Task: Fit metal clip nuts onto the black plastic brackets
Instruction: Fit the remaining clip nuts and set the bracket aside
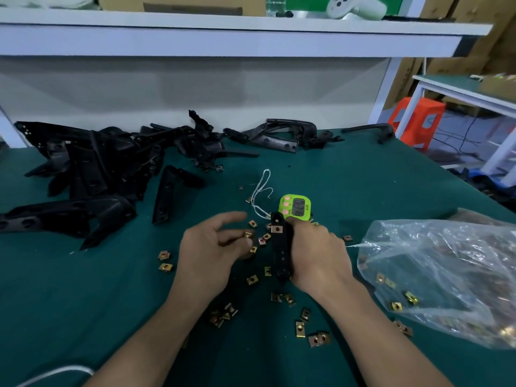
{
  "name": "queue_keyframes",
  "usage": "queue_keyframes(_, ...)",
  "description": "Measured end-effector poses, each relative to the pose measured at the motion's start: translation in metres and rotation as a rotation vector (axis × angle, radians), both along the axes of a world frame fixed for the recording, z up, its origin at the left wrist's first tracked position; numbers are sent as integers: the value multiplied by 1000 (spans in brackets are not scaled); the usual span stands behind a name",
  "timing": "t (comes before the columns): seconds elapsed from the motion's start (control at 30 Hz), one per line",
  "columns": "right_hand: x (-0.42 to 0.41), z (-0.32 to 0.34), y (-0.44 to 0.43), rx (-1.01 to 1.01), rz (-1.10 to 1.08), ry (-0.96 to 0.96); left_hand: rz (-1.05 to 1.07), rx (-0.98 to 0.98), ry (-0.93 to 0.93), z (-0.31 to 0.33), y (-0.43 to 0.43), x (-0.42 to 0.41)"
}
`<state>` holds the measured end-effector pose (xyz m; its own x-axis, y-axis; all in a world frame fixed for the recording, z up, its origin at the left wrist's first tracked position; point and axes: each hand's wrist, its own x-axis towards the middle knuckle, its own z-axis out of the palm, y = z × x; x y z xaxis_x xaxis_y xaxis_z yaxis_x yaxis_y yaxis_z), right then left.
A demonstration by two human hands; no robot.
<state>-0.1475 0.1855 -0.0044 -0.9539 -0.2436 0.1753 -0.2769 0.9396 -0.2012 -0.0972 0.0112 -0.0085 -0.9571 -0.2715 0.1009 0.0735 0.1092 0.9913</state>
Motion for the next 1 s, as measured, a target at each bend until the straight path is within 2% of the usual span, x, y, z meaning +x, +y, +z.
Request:
queue_keyframes(0.07, -1, 1, 0, -5, -7, 7, -41, 37, -26, -1, 2, 0)
queue_keyframes(0.23, -4, 4, 4, -57, -35, 33, -112, -14, -50, -3, 9, 2)
queue_keyframes(0.37, -2, 5, 5, -69, -29, 39, -65, -70, -48, -2, 10, 4)
queue_keyframes(0.5, -1, 5, 4, -62, -11, 37, 1, -6, -21, 6, 13, 8)
queue_keyframes(0.67, 0, 4, 2, -71, -10, 10, -74, -25, 2, 13, 13, 14)
queue_keyframes(1.0, 1, 7, -1, -45, 6, 21, -331, 109, -171, 13, 12, 14)
